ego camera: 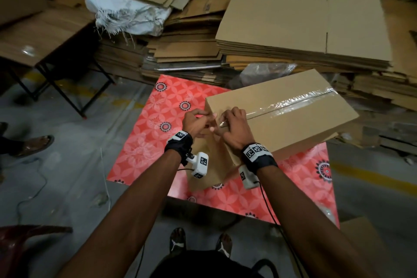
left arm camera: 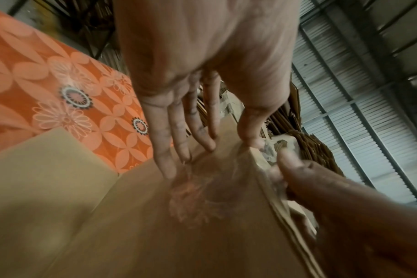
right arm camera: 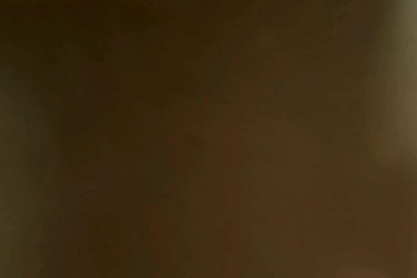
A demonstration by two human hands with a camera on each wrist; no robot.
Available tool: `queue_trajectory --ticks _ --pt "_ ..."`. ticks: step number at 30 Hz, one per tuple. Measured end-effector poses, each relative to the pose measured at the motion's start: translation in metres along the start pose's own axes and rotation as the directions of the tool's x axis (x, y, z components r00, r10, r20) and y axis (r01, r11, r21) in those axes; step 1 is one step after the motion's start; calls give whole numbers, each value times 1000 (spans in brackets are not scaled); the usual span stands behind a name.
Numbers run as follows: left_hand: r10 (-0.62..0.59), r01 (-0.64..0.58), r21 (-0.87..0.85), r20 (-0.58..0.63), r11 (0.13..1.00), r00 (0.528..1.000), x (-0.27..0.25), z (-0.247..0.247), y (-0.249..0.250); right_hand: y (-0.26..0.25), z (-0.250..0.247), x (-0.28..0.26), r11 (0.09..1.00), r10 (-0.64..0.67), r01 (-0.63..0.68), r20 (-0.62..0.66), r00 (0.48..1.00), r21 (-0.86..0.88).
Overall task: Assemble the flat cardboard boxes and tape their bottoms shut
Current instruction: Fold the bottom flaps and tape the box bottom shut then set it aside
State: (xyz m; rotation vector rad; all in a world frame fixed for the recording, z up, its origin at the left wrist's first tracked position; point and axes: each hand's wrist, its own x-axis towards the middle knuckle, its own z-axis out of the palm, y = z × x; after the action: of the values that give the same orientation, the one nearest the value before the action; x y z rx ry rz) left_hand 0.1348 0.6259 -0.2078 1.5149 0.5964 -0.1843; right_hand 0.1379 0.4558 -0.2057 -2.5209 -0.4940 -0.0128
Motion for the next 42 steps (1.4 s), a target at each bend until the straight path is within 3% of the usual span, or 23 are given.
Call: queue_trajectory --ticks 6,15,27,31,38,42 --pt "142 -113 273 -90 955 986 13 8 4 -9 -3 7 995 6 3 82 997 -105" --pt "202 -153 351 -108 924 973 10 11 16 -13 2 6 970 -19 51 133 991 -239" --pt "293 -249 452 -28 856 956 7 16 15 -21 2 -3 988 -47 65 127 991 -143" --pt "332 -285 469 -20 836 943 9 15 15 -19 3 -7 988 -66 76 75 995 -137" --pt "268 -305 297 160 905 950 10 -9 -15 -19 -1 -19 933 -173 144 -60 983 -331" --pt "441 -467 312 155 827 884 -17 -3 -51 -22 7 -30 967 -186 156 -140 973 -200"
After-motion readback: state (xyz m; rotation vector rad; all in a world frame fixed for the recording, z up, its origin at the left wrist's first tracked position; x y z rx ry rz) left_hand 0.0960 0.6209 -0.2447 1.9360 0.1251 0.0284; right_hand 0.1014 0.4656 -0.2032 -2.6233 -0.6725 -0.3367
